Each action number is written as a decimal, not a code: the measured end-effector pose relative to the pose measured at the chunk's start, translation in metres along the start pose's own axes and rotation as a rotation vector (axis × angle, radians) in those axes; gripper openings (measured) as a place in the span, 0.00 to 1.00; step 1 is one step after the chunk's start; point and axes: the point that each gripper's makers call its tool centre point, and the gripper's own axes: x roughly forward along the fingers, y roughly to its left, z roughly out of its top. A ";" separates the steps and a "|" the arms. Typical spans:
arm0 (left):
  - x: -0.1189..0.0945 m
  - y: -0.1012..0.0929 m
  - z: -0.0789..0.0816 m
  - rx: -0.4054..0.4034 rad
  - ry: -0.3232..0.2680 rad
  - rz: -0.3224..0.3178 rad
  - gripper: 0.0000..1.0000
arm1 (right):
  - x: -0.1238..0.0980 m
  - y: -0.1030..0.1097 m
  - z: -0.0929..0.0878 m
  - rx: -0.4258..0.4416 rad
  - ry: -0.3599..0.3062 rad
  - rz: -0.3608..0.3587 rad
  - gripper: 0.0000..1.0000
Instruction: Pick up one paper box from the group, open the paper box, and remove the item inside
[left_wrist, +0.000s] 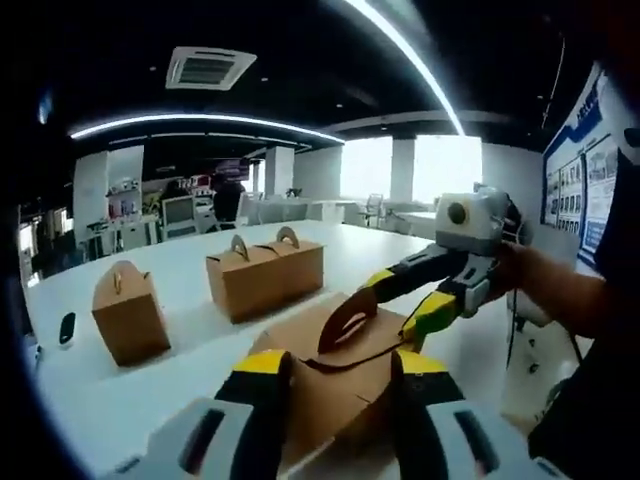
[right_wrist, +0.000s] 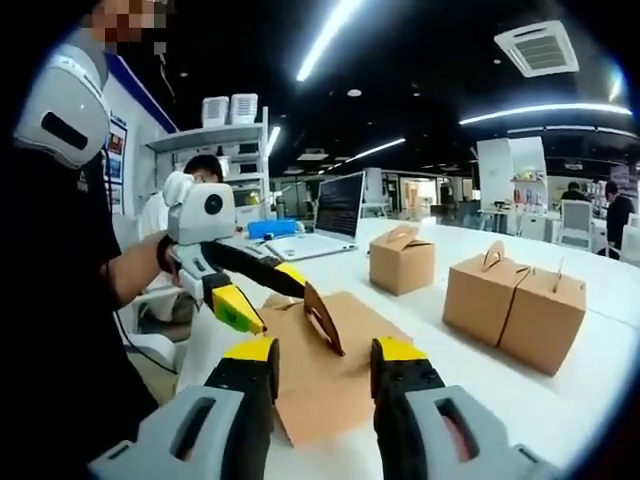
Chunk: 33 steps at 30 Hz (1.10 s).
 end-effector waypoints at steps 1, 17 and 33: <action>0.000 0.000 0.000 0.002 0.003 -0.006 0.42 | 0.000 -0.001 0.001 0.007 -0.005 -0.007 0.34; 0.001 -0.001 0.000 0.011 0.011 -0.018 0.42 | -0.018 0.025 0.049 -0.200 -0.024 -0.190 0.25; 0.002 -0.002 -0.001 0.000 -0.001 -0.024 0.42 | 0.001 0.039 0.015 -0.545 0.184 -0.260 0.13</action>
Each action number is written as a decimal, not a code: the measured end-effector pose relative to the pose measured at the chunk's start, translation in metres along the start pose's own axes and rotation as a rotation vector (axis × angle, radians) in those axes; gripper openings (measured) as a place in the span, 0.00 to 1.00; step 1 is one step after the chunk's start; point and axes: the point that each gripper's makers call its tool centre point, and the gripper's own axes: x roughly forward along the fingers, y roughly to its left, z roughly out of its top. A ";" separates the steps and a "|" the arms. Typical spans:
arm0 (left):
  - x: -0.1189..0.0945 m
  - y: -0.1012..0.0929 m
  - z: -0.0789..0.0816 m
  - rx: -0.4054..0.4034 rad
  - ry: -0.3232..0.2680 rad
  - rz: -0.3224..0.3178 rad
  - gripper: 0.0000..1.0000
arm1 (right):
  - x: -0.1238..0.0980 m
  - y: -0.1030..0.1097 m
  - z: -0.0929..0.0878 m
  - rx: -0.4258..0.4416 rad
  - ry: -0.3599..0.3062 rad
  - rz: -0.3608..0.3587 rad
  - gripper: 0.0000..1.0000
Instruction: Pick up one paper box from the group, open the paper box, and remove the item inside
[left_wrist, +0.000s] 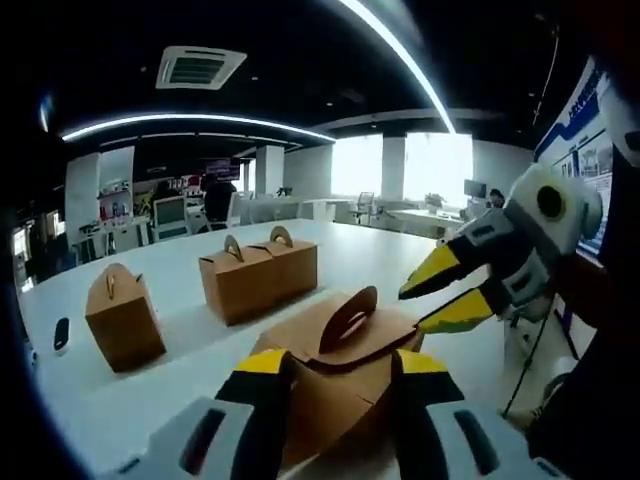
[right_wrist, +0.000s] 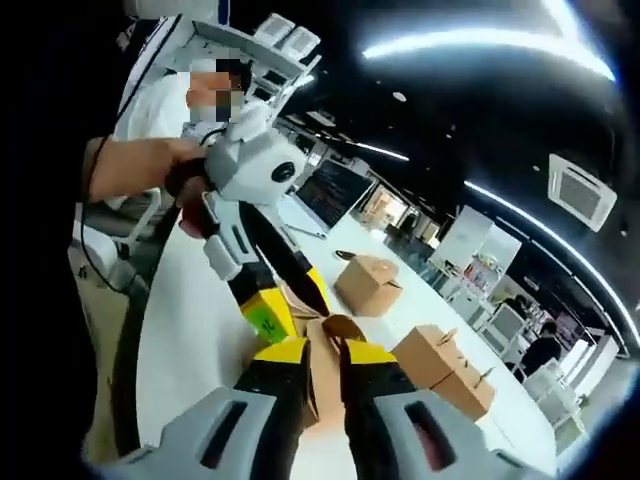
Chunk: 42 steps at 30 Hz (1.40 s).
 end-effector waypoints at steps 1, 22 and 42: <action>0.000 0.000 0.000 -0.001 -0.002 0.000 0.42 | 0.000 0.000 -0.002 0.003 0.006 0.001 0.13; -0.001 0.000 0.000 -0.007 0.004 -0.005 0.41 | 0.011 0.005 -0.008 -0.190 0.190 0.086 0.11; 0.000 0.002 0.000 0.001 0.015 -0.019 0.41 | 0.005 0.001 -0.005 -0.177 0.098 -0.088 0.02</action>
